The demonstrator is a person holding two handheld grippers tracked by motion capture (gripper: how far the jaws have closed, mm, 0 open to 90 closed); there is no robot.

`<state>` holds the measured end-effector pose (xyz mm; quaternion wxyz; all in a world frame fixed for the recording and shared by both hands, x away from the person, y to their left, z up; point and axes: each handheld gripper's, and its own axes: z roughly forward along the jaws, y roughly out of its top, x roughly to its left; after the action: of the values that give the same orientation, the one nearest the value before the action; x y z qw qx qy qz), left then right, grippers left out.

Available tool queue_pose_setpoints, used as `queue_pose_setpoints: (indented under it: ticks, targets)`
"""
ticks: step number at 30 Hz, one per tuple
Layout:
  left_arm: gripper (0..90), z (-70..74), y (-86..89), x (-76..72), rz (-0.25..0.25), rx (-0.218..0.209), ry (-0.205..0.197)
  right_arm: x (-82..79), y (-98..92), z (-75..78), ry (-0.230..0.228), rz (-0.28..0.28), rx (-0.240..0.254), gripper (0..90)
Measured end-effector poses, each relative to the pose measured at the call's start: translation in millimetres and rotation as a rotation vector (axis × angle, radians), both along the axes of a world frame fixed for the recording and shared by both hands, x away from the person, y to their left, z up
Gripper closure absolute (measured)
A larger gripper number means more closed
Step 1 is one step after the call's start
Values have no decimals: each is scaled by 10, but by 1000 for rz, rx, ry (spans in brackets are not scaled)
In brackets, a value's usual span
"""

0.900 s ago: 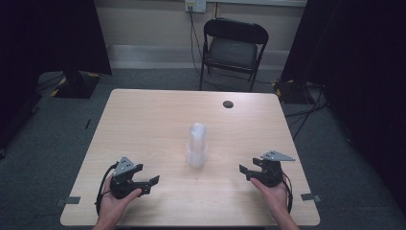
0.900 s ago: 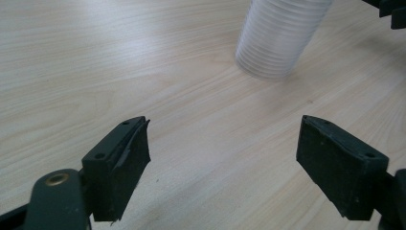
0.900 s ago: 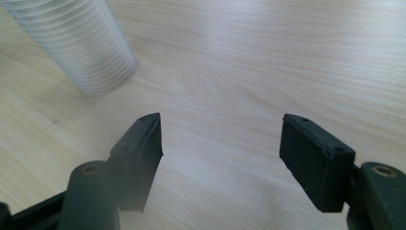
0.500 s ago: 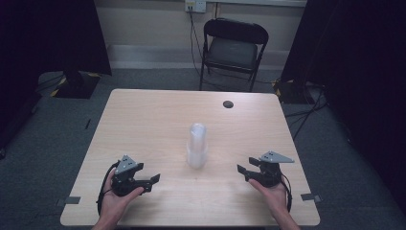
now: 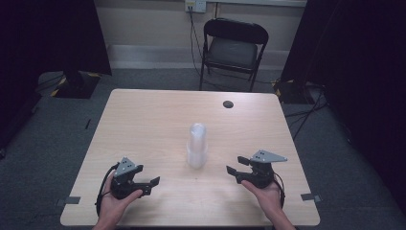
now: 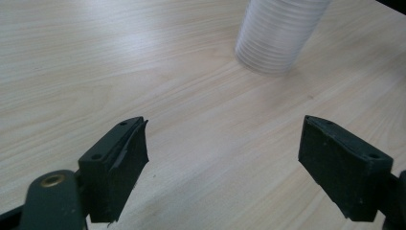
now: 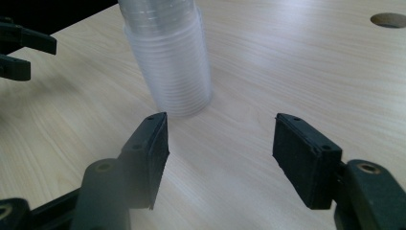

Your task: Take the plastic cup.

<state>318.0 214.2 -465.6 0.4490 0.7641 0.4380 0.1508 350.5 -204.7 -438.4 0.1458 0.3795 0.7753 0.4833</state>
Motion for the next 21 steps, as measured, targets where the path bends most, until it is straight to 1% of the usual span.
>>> queue_pose_setpoints:
  ticks: [1, 2, 3, 4, 5, 6, 9, 11, 12, 13, 15, 16, 17, 21]
  targets:
    - [169, -1, 0, 6, -3, 6, 3, 0, 0, 0, 0, 0, 0, 361]
    - [169, -5, -5, 9, -4, 5, 7, 12, 7, 16, -1, 6, 12, 361]
    - [169, -9, -11, 11, -6, 4, 8, 36, 32, 49, -13, 18, 7, 361]
    - [169, -9, -13, 13, -7, 12, 6, 36, 32, 49, -13, 18, 7, 361]
    - [169, -9, -20, 13, -6, 9, 8, 48, 42, 62, -17, 24, 4, 361]
    - [170, -6, -22, 12, -8, 10, 6, 79, 73, 93, -23, 29, 9, 365]
    - [173, -5, -21, 9, -7, 10, 5, 103, 104, 125, -30, 32, 13, 366]
    - [175, -8, -14, 8, -6, 10, 7, 118, 144, 160, -49, 38, 14, 367]
    - [176, -7, -9, 8, -5, 12, 5, 133, 188, 189, -55, 60, 22, 367]
    - [176, -7, -9, 8, -5, 12, 5, 133, 188, 189, -55, 60, 22, 367]
    - [176, -5, -8, 9, -3, 7, 10, 140, 240, 217, -68, 71, 11, 369]
    - [176, -6, -12, 14, -2, 2, 9, 149, 293, 248, -74, 99, 14, 378]
    - [176, -6, -12, 14, -2, 2, 9, 149, 312, 257, -84, 105, 4, 378]
    - [176, -14, -33, 22, -12, 7, 11, 171, 383, 294, -84, 119, -6, 387]
